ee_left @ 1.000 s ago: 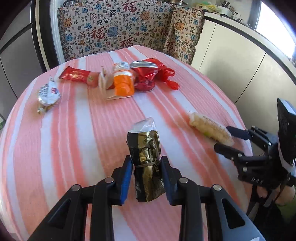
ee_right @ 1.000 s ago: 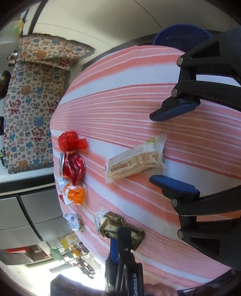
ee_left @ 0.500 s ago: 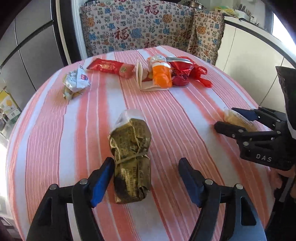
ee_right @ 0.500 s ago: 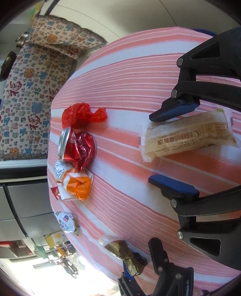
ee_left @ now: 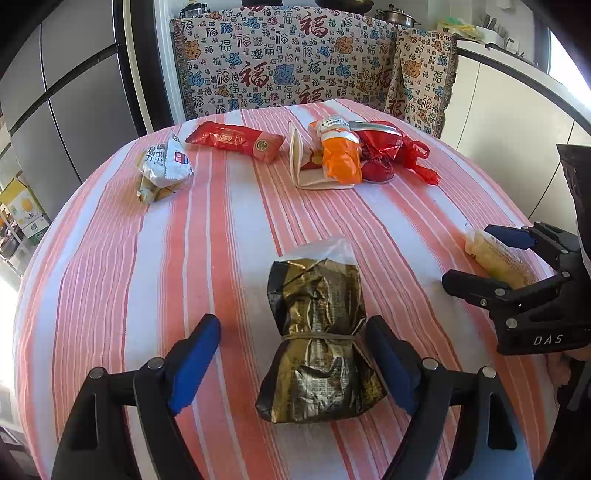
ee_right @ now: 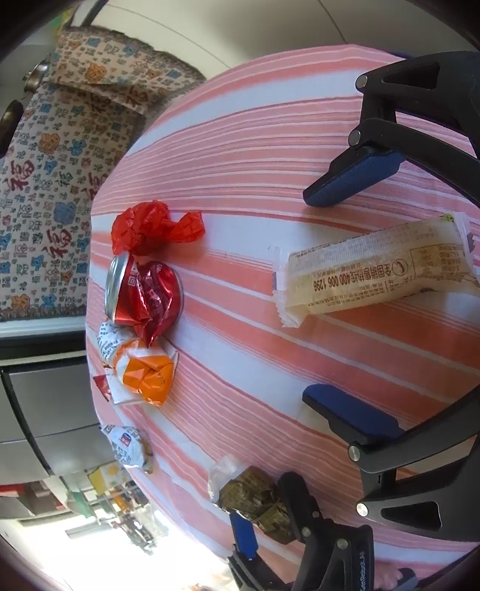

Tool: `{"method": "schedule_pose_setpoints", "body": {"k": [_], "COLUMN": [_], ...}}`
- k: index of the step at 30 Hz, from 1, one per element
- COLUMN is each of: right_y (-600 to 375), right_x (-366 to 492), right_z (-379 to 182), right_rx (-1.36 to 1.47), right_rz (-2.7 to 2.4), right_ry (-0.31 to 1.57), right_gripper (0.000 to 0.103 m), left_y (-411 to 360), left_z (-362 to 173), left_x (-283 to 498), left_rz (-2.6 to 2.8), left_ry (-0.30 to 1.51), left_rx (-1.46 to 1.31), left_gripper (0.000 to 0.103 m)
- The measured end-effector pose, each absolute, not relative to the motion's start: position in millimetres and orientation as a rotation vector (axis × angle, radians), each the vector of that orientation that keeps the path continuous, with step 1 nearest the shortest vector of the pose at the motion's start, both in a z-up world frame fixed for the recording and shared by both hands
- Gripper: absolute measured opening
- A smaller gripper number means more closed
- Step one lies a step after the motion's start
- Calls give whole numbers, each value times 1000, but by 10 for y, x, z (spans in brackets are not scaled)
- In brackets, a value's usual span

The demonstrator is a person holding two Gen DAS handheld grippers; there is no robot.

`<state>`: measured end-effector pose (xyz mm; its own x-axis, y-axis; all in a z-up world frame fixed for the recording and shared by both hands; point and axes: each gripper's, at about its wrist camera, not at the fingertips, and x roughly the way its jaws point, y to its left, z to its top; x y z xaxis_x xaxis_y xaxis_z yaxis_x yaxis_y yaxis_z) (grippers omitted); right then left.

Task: Collect trash
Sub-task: 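Lift the gold snack with the left tool while the right tool lifts the bread wrapper, then carry both items over the blue wastebasket and open both tools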

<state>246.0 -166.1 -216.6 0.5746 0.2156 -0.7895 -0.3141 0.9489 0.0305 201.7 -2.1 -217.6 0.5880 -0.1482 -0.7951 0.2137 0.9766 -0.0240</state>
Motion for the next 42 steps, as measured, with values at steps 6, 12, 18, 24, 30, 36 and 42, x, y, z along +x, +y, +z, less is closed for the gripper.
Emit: {"method": "schedule_pose_setpoints", "body": {"k": [6,12,18,24,30,36,42], "right_y": [-1672,-1671,-1669,-1813,-1774,-1620,-1741], "right_x": [2471,2471,2444,2361,2385,2514,2494], "right_z": [-2175,-2183,-2185,-2110,-1818,-1909,-1872], "right_rx": [-114,-114,-161,-238,-233,-310,-256], "right_rz": [308,310,363,416,430,427,401], "right_ry": [911,912,936,1121,1119,1164,1154], "right_gripper": [101,102,102,99,88,80,18], "left_y": [-22,-23,22,178,108,30,1], "left_z": [-2179,-2181,-2169,-2118,-2048,-1983,-1957], "left_x": [2016,2016,1996,1851,1918,1972,1965], "left_rz": [-211,-212,-278,-364,-387,-398,-390], "left_ry": [919,920,924,972,991,1009,1025], "left_rx": [76,75,84,106,83,85,77], "left_gripper": [83,83,83,83,83,73,35]}}
